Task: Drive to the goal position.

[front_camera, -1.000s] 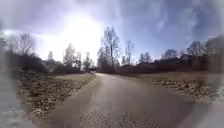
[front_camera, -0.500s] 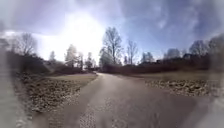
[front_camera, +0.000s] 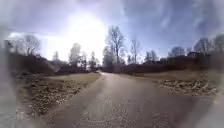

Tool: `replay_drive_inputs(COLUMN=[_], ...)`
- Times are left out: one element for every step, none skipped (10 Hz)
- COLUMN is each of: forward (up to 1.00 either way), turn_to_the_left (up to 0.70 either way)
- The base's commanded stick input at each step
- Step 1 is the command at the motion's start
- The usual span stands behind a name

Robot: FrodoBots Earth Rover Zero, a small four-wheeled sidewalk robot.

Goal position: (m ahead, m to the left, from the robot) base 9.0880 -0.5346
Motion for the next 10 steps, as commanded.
replay_drive_inputs(forward=[0.85, 0.85, 0.85, 0.85, 0.85, 0.85, 0.85, 0.85, 0.85, 0.85], turn_to_the_left=[0.07, 0.08, 0.08, 0.08, 0.08, 0.08, 0.07, 0.07, 0.06, 0.06])
